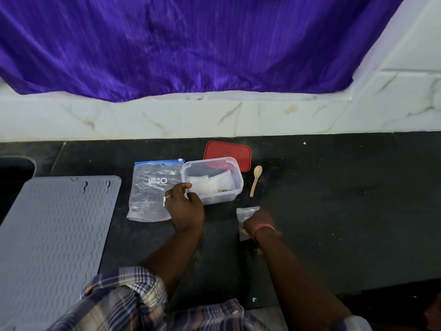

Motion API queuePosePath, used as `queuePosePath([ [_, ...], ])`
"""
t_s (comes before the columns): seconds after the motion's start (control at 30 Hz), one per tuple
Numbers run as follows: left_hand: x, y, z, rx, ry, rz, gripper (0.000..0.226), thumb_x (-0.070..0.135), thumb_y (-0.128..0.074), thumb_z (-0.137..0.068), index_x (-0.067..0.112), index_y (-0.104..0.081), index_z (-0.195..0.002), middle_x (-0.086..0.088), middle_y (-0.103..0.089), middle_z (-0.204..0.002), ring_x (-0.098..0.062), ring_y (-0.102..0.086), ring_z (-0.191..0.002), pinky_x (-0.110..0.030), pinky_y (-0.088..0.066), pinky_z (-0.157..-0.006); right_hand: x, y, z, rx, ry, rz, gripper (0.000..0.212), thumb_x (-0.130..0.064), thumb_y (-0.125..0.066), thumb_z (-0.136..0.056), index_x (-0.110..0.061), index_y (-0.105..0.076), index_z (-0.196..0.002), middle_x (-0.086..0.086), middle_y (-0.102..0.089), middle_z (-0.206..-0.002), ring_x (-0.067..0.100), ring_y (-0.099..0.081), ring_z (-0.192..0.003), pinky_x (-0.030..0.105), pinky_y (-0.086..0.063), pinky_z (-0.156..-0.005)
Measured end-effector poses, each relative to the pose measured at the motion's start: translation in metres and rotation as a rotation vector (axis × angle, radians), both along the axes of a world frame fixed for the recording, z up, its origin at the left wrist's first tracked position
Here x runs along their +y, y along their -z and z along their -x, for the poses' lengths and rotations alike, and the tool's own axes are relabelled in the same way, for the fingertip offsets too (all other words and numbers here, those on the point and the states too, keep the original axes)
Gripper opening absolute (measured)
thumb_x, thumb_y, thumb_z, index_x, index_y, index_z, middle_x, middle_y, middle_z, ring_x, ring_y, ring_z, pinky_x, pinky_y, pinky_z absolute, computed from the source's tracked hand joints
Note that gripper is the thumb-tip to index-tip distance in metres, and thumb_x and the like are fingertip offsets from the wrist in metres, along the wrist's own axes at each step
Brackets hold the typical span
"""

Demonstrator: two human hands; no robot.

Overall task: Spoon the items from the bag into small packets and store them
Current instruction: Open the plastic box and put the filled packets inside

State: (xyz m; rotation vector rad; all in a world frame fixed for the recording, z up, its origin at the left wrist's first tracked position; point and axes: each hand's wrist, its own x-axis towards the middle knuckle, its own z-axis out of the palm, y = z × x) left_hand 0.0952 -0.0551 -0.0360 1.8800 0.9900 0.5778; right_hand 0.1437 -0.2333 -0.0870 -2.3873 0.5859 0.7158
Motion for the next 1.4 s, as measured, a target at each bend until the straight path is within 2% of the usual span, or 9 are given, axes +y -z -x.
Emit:
queuePosePath([
  [0.07, 0.000, -0.004, 0.000, 0.010, -0.008, 0.007, 0.025, 0.001, -0.063, -0.090, 0.015, -0.069, -0.110, -0.011, -0.063, -0.124, -0.026, -0.059, -0.115, -0.033, -0.046, -0.099, -0.006, -0.012, 0.002, 0.028, 0.031, -0.138, 0.041, -0.020, -0.076, -0.074, -0.007, -0.066, -0.111, 0.013, -0.070, -0.106, 0.027, -0.070, -0.082, 0.028, -0.056, -0.053],
  [0.17, 0.003, -0.007, 0.000, 0.004, -0.033, 0.019, 0.024, 0.001, -0.062, -0.091, 0.014, -0.069, -0.110, -0.011, -0.063, -0.125, -0.027, -0.058, -0.116, -0.027, -0.041, -0.096, -0.014, -0.044, 0.001, -0.044, 0.059, -0.262, 0.034, -0.018, -0.082, -0.075, -0.003, -0.070, -0.102, 0.014, -0.073, -0.093, 0.027, -0.071, -0.078, 0.039, -0.061, -0.065],
  [0.27, 0.006, -0.008, 0.001, -0.006, -0.042, 0.026, 0.024, 0.002, -0.062, -0.092, 0.014, -0.070, -0.110, -0.010, -0.064, -0.125, -0.026, -0.058, -0.117, -0.027, -0.041, -0.097, -0.023, -0.085, -0.013, -0.163, 0.075, -0.431, 0.021, -0.010, -0.082, -0.077, -0.006, -0.069, -0.093, 0.012, -0.072, -0.081, 0.015, -0.068, -0.063, 0.024, -0.051, -0.048],
  [0.47, 0.014, -0.003, 0.000, 0.009, -0.040, 0.039, 0.024, 0.002, -0.063, -0.091, 0.014, -0.069, -0.111, -0.011, -0.064, -0.123, -0.026, -0.058, -0.117, -0.025, -0.039, -0.094, 0.002, -0.129, -0.050, -0.418, 0.005, -0.594, 0.007, -0.015, -0.078, -0.082, -0.008, -0.077, -0.086, 0.010, -0.077, -0.082, 0.025, -0.072, -0.077, 0.040, -0.058, -0.076],
  [0.63, 0.018, -0.008, -0.008, 0.037, 0.045, 0.086, 0.028, 0.006, -0.068, -0.091, 0.018, -0.068, -0.116, -0.010, -0.060, -0.130, -0.025, -0.057, -0.120, -0.027, -0.042, -0.099, 0.060, -0.116, -0.073, -0.344, -0.304, -0.380, 0.019, -0.013, -0.058, -0.097, -0.010, -0.065, -0.115, 0.009, -0.071, -0.108, 0.022, -0.067, -0.084, 0.025, -0.051, -0.063],
  [0.87, 0.035, -0.014, -0.010, 0.103, 0.076, 0.207, 0.028, -0.002, -0.060, -0.089, 0.022, -0.071, -0.099, -0.002, -0.064, -0.120, -0.019, -0.063, -0.102, -0.036, -0.055, -0.095, 0.101, -0.095, -0.089, -0.079, -0.770, 0.177, 0.048, -0.016, -0.052, -0.100, -0.004, -0.045, -0.146, 0.017, -0.048, -0.148, 0.032, -0.047, -0.135, 0.039, -0.038, -0.111],
  [1.0, 0.036, -0.018, -0.011, 0.147, 0.080, 0.178, 0.025, 0.001, -0.060, -0.092, 0.025, -0.069, -0.090, 0.005, -0.061, -0.106, -0.015, -0.063, -0.094, -0.037, -0.056, -0.092, 0.113, -0.096, -0.089, -0.157, -0.835, 0.316, 0.041, -0.016, -0.051, -0.100, -0.005, -0.054, -0.139, 0.016, -0.055, -0.141, 0.033, -0.051, -0.131, 0.041, -0.041, -0.107],
  [1.23, 0.029, -0.007, -0.012, 0.133, -0.007, 0.115, 0.018, 0.011, -0.061, -0.091, 0.026, -0.071, -0.087, 0.004, -0.063, -0.105, -0.019, -0.065, -0.092, -0.044, -0.056, -0.090, 0.130, -0.105, -0.089, -0.494, -0.730, 0.305, 0.024, -0.013, -0.064, -0.091, -0.011, -0.069, -0.114, 0.010, -0.071, -0.113, 0.030, -0.067, -0.104, 0.037, -0.053, -0.086],
  [1.4, 0.027, -0.009, -0.014, 0.109, -0.022, 0.110, 0.023, 0.004, -0.062, -0.085, 0.024, -0.073, -0.088, 0.007, -0.057, -0.101, -0.021, -0.065, -0.090, -0.045, -0.056, -0.089, 0.096, -0.092, -0.141, -0.546, -0.352, 0.024, 0.032, -0.025, -0.051, -0.094, -0.003, -0.070, -0.106, 0.017, -0.071, -0.109, 0.034, -0.067, -0.102, 0.032, -0.050, -0.083],
])
